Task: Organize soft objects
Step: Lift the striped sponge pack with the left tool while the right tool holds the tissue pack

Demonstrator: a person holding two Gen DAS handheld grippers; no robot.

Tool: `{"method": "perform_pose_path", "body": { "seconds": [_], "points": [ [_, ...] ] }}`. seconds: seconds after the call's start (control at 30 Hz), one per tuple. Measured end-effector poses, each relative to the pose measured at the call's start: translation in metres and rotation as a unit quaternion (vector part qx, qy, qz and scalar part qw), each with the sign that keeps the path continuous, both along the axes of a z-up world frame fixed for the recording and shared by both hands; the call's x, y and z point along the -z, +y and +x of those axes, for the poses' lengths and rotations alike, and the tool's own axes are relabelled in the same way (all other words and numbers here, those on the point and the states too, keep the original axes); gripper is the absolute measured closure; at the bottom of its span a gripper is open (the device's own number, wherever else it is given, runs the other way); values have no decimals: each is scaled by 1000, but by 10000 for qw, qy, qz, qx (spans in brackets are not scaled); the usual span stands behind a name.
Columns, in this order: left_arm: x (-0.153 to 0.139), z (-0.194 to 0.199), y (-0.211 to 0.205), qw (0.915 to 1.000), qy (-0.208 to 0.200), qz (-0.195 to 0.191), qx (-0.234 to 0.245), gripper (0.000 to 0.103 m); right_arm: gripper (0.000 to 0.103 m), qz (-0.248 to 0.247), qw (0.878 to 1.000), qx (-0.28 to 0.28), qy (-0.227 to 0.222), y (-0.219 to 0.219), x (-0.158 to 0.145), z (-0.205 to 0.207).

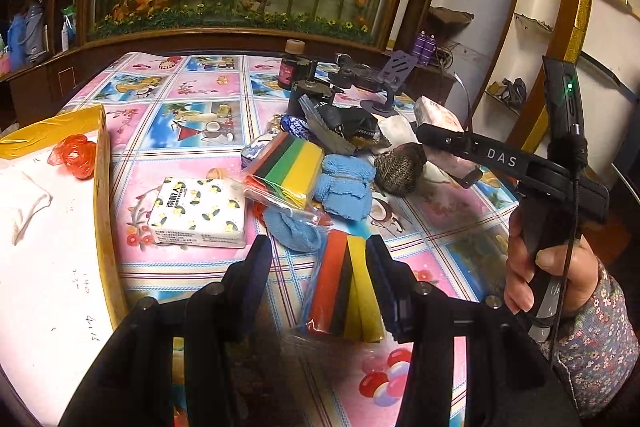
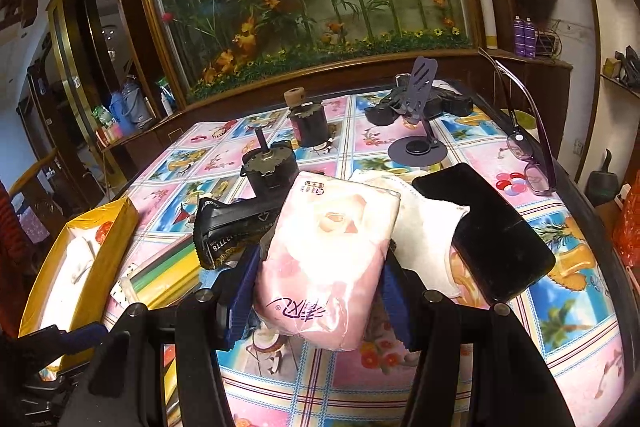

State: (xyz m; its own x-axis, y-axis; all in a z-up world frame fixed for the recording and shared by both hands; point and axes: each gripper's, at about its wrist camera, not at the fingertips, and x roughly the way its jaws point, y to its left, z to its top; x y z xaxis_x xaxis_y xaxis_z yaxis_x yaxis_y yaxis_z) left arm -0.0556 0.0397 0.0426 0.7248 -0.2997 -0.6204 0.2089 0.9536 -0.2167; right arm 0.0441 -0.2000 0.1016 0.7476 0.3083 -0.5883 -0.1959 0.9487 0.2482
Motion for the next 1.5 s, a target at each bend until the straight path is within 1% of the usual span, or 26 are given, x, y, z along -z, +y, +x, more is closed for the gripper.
{"method": "perform_pose_path", "body": {
  "seconds": [0.23, 0.53, 0.7, 0.8, 1.13, 1.33, 1.5],
  "points": [
    [1, 1, 2, 10000, 25, -24, -53, 55, 42, 55, 9998, 125, 112, -7, 5, 5],
    [2, 2, 3, 9999, 65, -78, 7, 55, 42, 78, 9997, 193, 120, -10, 5, 6],
    [2, 2, 4, 9999, 76, -111, 39, 55, 42, 97, 9999, 122, 61, -8, 3, 3],
    [2, 2, 5, 9999, 76, -150, 23, 55, 42, 192, 9998, 13, 79, -6, 2, 2],
    [4, 7, 10, 9996, 151, -152, -194, 55, 42, 398, 9985, -367, -76, 3, -8, -11],
    [6, 10, 11, 9995, 216, -196, -148, 55, 42, 406, 9976, -514, -207, 8, -14, -18],
    [4, 7, 12, 9995, 118, -257, -128, 55, 42, 371, 9981, -488, -96, 8, -12, -15]
  ]
}}
